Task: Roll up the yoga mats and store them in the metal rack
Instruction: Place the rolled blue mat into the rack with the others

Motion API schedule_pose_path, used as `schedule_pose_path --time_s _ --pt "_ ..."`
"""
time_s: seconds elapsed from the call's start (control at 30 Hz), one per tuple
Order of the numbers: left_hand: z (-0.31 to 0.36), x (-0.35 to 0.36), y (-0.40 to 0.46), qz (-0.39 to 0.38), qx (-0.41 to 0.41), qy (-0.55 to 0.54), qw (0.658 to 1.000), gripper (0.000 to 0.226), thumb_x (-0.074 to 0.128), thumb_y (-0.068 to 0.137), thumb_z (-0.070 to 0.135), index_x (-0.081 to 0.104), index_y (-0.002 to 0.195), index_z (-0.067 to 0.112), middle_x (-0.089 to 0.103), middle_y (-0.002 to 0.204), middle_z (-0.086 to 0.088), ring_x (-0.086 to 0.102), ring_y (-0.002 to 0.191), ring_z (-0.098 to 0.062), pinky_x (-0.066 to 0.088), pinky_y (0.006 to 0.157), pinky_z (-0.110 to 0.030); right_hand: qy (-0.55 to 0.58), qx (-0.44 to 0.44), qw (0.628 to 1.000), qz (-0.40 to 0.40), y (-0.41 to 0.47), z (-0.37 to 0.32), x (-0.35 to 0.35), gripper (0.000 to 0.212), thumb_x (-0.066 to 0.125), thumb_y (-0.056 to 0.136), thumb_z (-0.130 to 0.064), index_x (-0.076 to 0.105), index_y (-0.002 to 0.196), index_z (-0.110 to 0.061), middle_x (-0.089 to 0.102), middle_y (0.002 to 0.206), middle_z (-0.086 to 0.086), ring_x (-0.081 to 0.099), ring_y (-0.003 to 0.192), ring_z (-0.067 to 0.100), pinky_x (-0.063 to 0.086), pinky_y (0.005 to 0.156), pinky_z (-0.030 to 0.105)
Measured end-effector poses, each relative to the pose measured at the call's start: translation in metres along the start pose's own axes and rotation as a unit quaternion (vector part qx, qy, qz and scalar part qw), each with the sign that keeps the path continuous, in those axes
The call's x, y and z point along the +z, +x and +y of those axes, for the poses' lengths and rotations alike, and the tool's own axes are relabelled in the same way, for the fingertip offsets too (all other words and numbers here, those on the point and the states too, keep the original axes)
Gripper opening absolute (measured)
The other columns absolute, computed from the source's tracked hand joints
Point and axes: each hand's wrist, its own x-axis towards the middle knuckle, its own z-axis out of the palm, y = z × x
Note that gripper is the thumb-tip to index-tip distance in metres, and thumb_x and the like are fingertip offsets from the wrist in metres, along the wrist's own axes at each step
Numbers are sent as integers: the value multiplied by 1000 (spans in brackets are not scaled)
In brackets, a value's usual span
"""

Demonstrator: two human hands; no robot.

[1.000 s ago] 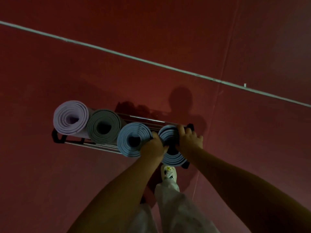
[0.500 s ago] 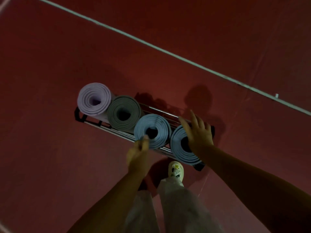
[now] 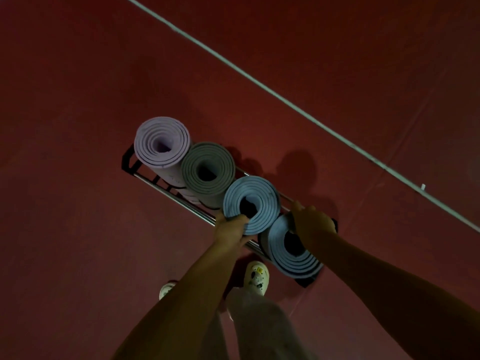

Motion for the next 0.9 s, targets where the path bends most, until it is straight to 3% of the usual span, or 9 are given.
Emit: schedule_pose_path --time_s 0.1,0.2,0.3,0.4,0.5,0.6,0.7,0.8,0.9 --pt "-6 -8 7 -27 15 -31 999 61 64 80 -8 46 131 19 59 121 -13 62 105 -33 58 76 -50 9 7 1000 -7 2 1 -5 60 59 92 -21 24 141 -22 48 126 13 53 113 32 49 83 38" --pt "-6 -11 8 -43 8 -28 999 60 62 82 -7 46 132 22 60 121 -12 62 107 -34 53 85 -55 21 15 999 -21 2 2 -10 63 60 91 -21 23 142 -22 44 131 12 48 119 33 46 90 42" --pt "-6 -13 7 -23 2 6 1000 55 64 83 -4 43 127 21 59 118 -10 62 100 -30 57 77 -49 -5 14 999 -48 0 -6 -15 66 62 89 -24 22 142 -18 40 135 10 45 123 32 40 98 48" --pt "0 -24 7 -33 10 126 991 58 71 84 14 37 130 21 58 125 -9 62 104 -28 55 81 -47 -4 -3 997 -77 1 -23 -27 78 65 85 -21 16 145 -21 33 140 10 37 130 34 33 106 56" --pt "17 -44 10 -49 -13 229 972 92 70 79 50 16 149 23 44 144 -6 50 123 -29 48 89 -46 65 -36 995 -66 5 -49 -48 83 62 83 -11 9 148 -17 20 148 13 27 136 36 30 108 57" --pt "54 -69 22 15 34 153 988 102 61 70 72 20 150 23 39 147 -3 45 128 -32 45 91 -48 153 -91 984 18 13 -86 -69 86 63 84 -13 8 149 -17 5 156 12 16 142 35 27 111 53" --pt "101 -94 47 110 108 51 987 118 67 57 78 20 148 20 41 145 -6 49 122 -30 48 92 -48 258 -123 954 93 31 -127 -73 89 63 86 -35 5 151 -18 18 154 14 25 139 35 29 110 52" --pt "144 -111 72 120 129 -24 984 117 72 60 71 7 149 33 41 145 -8 55 114 -33 50 89 -56 378 34 924 45 63 -159 -73 90 59 84 -54 12 150 -15 39 146 9 39 132 30 22 109 48" --pt "167 -115 91 77 105 -67 989 94 70 75 57 14 148 37 50 134 -10 63 100 -37 53 80 -57 332 106 936 47 80 -177 -69 67 64 80 -44 36 136 -17 51 133 4 51 119 27 22 102 46"
